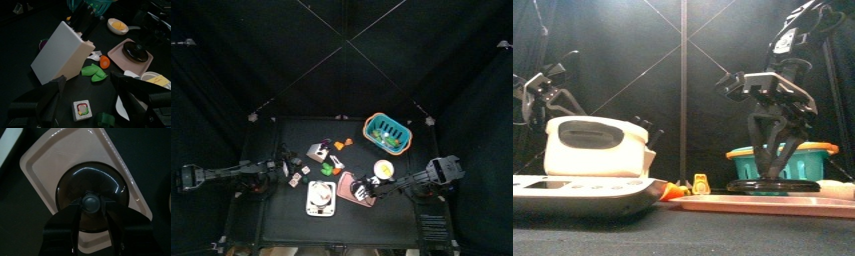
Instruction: Place pot lid on pot
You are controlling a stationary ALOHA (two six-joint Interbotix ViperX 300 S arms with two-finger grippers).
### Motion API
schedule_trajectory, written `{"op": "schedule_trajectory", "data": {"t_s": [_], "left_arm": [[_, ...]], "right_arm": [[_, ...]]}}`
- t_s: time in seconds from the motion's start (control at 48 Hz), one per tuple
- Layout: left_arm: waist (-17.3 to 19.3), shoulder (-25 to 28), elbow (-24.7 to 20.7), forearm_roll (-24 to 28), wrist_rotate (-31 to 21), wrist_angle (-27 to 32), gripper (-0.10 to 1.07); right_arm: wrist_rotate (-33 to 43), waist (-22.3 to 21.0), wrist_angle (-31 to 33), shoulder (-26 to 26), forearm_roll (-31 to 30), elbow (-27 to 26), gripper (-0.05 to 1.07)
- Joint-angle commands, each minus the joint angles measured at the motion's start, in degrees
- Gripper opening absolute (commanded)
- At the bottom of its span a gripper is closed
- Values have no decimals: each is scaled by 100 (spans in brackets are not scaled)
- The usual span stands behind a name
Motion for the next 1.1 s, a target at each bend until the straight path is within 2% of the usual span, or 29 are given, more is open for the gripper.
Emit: {"op": "schedule_trajectory", "data": {"t_s": [0.0, 0.104, 0.5, 0.604, 0.896, 1.083], "left_arm": [[0, 9, -88, -18, 0, -26, 104], [0, 9, -88, -44, 0, -26, 104], [9, 9, -79, -44, 9, -26, 104], [9, 9, -88, -44, 9, -26, 104], [9, 9, -79, -44, 9, -26, 104], [18, 9, -70, -53, 9, -26, 104]], "right_arm": [[-18, -9, -9, -202, -62, -211, 56], [-18, -26, -9, -202, -158, -404, 56], [-158, -79, -9, -9, -571, -1881, 56], [-791, -79, 88, 158, -431, -2259, 56], [-2988, -343, 976, 923, 914, -3709, 56], [-3990, -457, 1292, 1424, 1345, -4614, 56]]}}
